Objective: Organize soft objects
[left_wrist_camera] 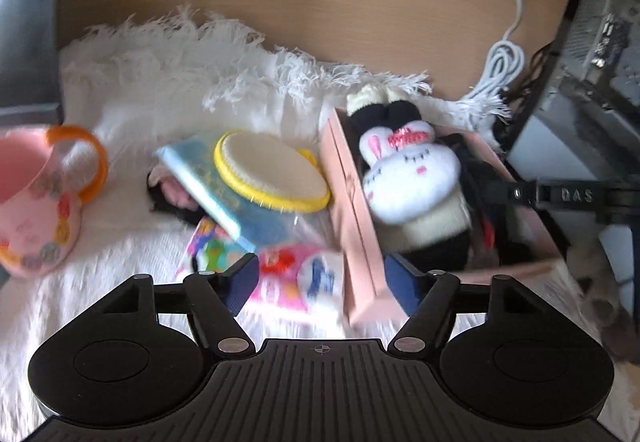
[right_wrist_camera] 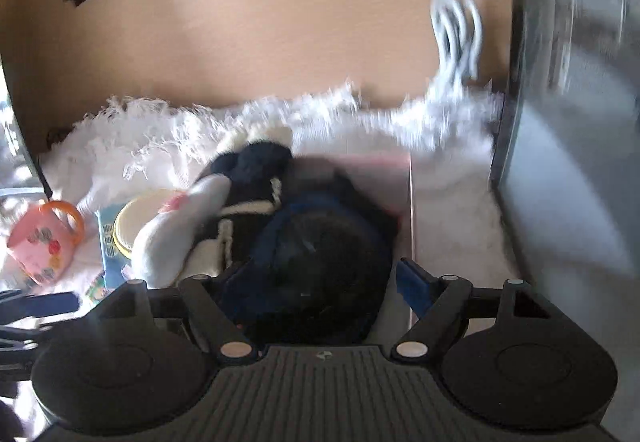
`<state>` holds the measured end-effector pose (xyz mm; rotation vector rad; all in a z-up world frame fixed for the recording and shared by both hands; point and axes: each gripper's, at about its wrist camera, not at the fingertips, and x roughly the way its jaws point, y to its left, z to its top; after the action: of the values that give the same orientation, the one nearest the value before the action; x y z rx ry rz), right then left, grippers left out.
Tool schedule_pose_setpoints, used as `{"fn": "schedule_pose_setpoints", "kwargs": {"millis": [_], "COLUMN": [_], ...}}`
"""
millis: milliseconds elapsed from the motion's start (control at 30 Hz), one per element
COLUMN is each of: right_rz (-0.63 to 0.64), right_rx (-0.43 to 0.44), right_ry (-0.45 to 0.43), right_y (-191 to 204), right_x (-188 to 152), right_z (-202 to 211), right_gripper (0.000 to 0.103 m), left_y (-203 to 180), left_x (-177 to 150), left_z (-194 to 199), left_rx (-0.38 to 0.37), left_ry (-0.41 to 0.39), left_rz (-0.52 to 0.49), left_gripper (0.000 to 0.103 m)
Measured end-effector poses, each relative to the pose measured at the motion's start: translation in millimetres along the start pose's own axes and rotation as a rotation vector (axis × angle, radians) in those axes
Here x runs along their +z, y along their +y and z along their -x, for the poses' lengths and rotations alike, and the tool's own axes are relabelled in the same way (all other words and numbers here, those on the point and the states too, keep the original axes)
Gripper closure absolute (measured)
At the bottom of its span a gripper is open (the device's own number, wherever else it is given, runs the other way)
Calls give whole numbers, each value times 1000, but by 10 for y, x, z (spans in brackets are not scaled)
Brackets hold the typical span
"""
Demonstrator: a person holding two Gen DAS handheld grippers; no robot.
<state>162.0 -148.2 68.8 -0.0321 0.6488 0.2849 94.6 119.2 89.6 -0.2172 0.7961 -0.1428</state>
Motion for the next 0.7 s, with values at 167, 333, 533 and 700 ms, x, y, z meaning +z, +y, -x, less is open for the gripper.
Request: {"fn": "schedule_pose_setpoints", "kwargs": {"millis": [167, 333, 533, 700], "right_rz": [257, 442, 565, 619], "right_rx": [-53, 49, -16, -163], "right_ry": [-133, -111, 16, 109], "right_y": [655, 1446, 2229, 2429], "right_x": [-23, -148, -271, -318], "right_z": [296, 302, -280, -761], "right_gripper": [22, 29, 57, 90], "left_y": [308, 704, 1186, 1575], "left_x": [-262, -478, -725, -927], "left_z": [275, 539, 895, 1134], "left_rx": [-11, 36, 71, 90], "left_ry": [31, 29, 20, 16], "left_rz": [96, 197, 244, 304], "left_gripper": [29, 29, 29, 29]}}
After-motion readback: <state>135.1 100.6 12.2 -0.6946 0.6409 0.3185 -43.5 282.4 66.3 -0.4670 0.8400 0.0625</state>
